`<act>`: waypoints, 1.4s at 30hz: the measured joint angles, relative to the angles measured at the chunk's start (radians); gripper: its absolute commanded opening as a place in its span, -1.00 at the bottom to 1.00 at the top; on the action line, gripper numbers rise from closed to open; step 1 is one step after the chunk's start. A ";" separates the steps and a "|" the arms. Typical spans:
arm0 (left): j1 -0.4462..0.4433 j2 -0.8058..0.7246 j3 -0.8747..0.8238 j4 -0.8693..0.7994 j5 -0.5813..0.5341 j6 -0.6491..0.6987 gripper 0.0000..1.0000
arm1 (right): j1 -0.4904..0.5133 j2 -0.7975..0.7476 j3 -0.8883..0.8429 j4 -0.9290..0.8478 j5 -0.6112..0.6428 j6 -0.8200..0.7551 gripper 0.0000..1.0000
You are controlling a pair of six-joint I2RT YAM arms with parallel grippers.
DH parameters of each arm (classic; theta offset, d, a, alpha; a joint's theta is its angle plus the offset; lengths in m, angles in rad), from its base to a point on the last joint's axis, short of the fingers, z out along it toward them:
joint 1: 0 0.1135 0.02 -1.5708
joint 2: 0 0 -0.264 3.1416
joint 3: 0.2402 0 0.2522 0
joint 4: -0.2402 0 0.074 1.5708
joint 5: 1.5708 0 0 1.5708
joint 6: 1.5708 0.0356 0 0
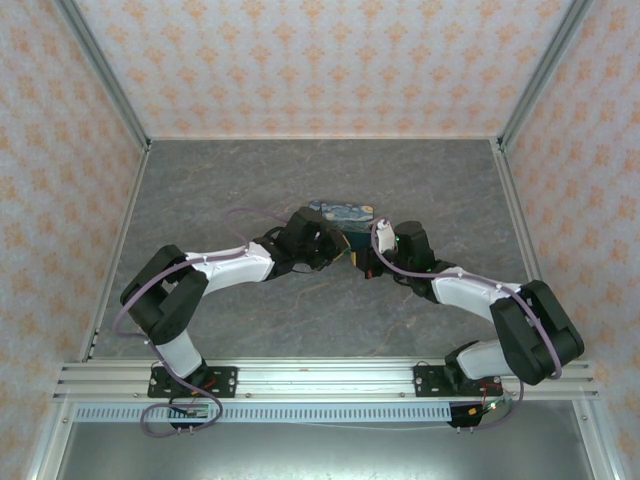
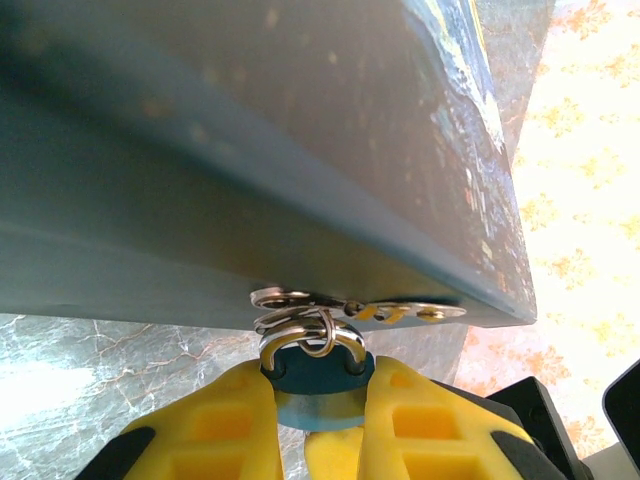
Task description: Unlock a padlock with a key
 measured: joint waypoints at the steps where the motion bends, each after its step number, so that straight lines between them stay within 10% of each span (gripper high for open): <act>1: 0.000 0.000 0.000 0.000 0.000 0.000 -0.72 | -0.001 0.000 0.005 -0.010 -0.002 -0.003 -1.00; 42: 0.000 0.017 -0.031 0.079 -0.038 -0.016 -0.72 | -0.016 0.061 0.075 -0.078 -0.039 0.137 -1.00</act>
